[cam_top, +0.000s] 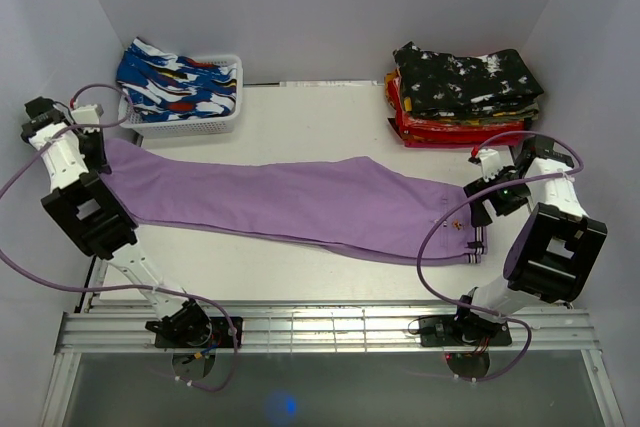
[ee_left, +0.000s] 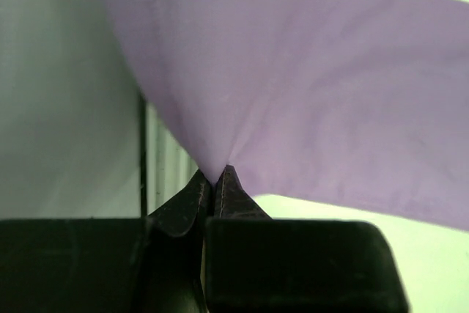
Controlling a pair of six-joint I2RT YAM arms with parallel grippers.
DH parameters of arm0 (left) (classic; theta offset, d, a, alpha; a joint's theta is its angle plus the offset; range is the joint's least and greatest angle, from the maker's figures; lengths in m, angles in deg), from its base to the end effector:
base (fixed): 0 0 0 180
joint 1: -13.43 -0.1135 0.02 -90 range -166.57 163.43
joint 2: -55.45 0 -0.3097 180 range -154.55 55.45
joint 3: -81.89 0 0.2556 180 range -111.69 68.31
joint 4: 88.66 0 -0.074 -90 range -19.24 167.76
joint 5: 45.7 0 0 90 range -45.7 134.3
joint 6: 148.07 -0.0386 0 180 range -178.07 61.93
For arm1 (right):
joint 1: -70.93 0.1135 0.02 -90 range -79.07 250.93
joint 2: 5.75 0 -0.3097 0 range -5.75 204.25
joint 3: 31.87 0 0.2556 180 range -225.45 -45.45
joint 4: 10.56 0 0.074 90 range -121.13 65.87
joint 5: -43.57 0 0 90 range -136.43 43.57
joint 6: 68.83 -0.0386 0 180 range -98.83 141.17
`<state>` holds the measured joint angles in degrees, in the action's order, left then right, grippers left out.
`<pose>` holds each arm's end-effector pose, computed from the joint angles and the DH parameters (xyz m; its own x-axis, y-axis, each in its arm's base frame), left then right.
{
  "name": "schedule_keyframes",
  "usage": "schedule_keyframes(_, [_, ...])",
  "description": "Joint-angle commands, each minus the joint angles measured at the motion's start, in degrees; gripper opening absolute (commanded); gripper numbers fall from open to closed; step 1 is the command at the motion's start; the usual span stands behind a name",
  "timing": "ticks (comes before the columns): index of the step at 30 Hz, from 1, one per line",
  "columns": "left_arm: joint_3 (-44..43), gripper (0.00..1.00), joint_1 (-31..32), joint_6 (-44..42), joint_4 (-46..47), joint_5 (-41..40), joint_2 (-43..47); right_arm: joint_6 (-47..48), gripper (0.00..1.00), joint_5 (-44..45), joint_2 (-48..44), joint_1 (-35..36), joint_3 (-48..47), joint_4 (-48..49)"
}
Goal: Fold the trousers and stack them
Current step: Fold the trousers
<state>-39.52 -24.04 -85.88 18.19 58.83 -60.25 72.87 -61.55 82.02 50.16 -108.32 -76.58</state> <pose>0.3641 0.2669 0.3152 -0.8874 -0.1112 -0.4474 -0.1114 0.9934 -0.0259 0.2681 -0.0909 0.2642 -0.7921 -0.5098 -0.3356 -0.5369 0.8435 -0.0143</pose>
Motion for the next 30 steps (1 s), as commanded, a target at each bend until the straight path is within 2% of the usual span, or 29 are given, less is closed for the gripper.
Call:
schedule_keyframes(1, [-0.5,0.00,5.2,-3.2,-7.9,5.9,5.5,1.0,0.90,-2.0,-1.4,0.1,0.5,-1.1])
schedule_keyframes(3, [2.6,0.00,8.3,-1.9,-10.0,8.8,8.8,0.7,0.90,-2.7,-0.9,0.1,0.4,-1.5])
schedule_keyframes(7, [9.1,0.00,19.9,5.3,-11.0,17.6,14.0,0.3,0.88,-3.6,0.1,0.1,-0.2,-2.2])
schedule_keyframes(8, [10.1,0.00,21.9,9.3,-10.7,21.5,14.7,0.3,0.88,-3.7,0.1,0.1,-0.3,-2.3])
schedule_keyframes(11, [15.4,0.00,29.5,21.8,-4.4,23.2,17.2,0.2,0.88,-4.0,-0.1,0.1,-0.1,-2.3])
schedule_keyframes(13, [20.1,0.00,35.1,27.0,2.0,22.0,19.0,0.1,0.88,-4.3,0.0,0.2,-0.1,-2.6])
schedule_keyframes(16, [25.6,0.00,43.1,36.2,10.1,16.3,20.6,0.2,0.88,-4.3,0.1,0.2,-0.3,-2.9])
schedule_keyframes(21, [28.9,0.00,52.1,44.0,15.4,10.6,19.5,1.3,0.88,-3.6,-0.4,0.2,-0.1,-3.0])
schedule_keyframes(26, [29.4,0.00,57.3,48.2,19.8,6.3,18.1,1.5,0.88,-4.3,-0.7,0.2,0.6,-3.1])
schedule_keyframes(30, [29.3,0.00,58.3,50.4,22.5,4.7,17.0,1.6,0.88,-4.5,-0.9,0.1,0.8,-3.2])
